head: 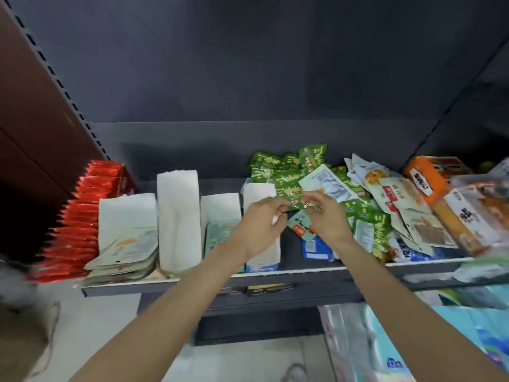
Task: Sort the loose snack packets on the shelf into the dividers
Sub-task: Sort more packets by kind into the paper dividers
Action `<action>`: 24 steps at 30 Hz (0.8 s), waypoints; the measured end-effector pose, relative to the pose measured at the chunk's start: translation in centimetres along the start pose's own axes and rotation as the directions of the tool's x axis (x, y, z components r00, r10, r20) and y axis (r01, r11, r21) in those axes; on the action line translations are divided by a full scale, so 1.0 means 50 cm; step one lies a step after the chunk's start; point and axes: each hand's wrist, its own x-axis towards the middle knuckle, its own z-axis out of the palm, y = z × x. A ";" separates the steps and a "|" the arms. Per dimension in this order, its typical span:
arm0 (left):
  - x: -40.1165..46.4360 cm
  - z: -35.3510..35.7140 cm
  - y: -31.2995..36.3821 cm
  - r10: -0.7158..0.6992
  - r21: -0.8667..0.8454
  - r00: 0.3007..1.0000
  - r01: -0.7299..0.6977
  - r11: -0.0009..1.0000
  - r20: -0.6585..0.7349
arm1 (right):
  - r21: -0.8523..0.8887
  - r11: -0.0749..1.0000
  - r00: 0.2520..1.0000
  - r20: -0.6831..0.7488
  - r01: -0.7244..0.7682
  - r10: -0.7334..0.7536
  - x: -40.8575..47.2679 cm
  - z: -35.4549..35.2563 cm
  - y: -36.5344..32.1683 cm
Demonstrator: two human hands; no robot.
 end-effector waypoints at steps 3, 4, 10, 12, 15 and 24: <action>0.096 0.114 0.041 -0.147 -0.173 0.985 0.161 0.972 0.091 | -0.172 0.981 0.995 0.017 -0.093 0.098 0.050 -0.059 0.107; 0.128 0.149 0.046 -0.223 -0.229 0.968 0.245 0.942 0.117 | -0.250 0.963 0.992 0.044 -0.100 0.115 0.065 -0.073 0.138; 0.272 0.279 0.009 -0.685 -0.398 0.710 0.683 0.612 0.166 | -0.528 0.849 0.944 0.258 -0.039 0.203 0.117 -0.121 0.246; 0.294 0.291 0.009 -0.762 -0.526 0.606 0.735 0.428 0.226 | -0.538 0.843 0.927 0.307 -0.017 0.215 0.122 -0.121 0.264; 0.312 0.296 0.022 -0.816 -0.583 0.519 0.756 0.298 0.255 | -0.518 0.855 0.918 0.344 0.009 0.198 0.122 -0.123 0.278; 0.305 0.223 0.059 -0.622 -0.349 0.783 0.574 0.741 -0.031 | -0.340 0.935 0.976 0.214 0.103 -0.030 0.117 -0.130 0.250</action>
